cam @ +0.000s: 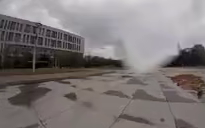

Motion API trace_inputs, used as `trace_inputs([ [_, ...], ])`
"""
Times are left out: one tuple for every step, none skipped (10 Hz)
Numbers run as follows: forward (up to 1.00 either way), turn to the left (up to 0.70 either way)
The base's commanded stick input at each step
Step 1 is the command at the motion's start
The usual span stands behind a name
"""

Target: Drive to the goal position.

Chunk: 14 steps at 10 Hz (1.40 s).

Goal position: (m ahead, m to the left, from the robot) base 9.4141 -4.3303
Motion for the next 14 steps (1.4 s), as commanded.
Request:
trace_inputs([
  [0.70, 0.00],
  [0.70, 0.00],
  [0.70, 0.00],
  [0.70, -0.32],
  [0.70, -0.25],
  [0.70, 0.00],
  [0.70, 0.00],
  [0.70, 0.00],
  [0.70, 0.00],
  [0.70, -0.09],
  [0.70, -0.30],
  [0.70, -0.11],
  [0.70, 0.00],
  [0.70, 0.00],
])
